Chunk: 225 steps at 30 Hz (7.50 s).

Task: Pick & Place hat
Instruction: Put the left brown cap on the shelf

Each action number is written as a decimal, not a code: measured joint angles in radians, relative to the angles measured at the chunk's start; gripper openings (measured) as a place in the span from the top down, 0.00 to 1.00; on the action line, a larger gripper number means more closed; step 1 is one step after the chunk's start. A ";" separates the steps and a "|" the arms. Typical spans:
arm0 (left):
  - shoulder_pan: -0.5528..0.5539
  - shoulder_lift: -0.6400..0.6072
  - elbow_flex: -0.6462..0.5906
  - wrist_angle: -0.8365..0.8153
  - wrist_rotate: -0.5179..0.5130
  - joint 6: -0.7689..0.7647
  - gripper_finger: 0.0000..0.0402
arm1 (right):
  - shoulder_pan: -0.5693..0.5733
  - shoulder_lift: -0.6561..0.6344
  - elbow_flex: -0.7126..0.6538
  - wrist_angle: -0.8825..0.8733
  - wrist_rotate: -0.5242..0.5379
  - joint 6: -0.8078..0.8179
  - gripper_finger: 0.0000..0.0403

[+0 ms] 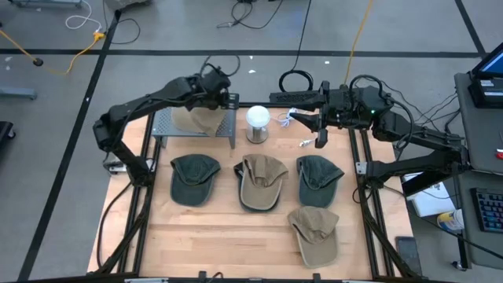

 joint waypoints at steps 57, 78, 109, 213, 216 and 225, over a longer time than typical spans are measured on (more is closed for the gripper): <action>-0.187 0.075 0.440 -0.401 -0.237 0.091 0.63 | 0.001 -0.001 0.000 0.048 -0.106 -0.050 0.71; -0.182 0.266 0.440 -0.437 -0.324 -0.002 0.55 | 0.001 -0.001 0.000 0.052 -0.107 -0.037 0.71; -0.203 0.368 0.439 -0.514 -0.502 0.085 0.53 | 0.021 -0.001 0.000 0.052 -0.159 -0.194 0.71; -0.163 0.407 0.239 -0.646 -0.441 0.151 0.91 | 0.021 -0.001 0.000 0.026 -0.156 -0.155 0.71; -0.168 0.407 0.239 -0.646 -0.434 0.175 0.91 | 0.021 -0.001 0.000 0.026 -0.156 -0.158 0.71; -0.153 0.401 0.239 -0.645 -0.441 0.185 0.91 | 0.021 -0.001 0.000 0.021 -0.156 -0.137 0.71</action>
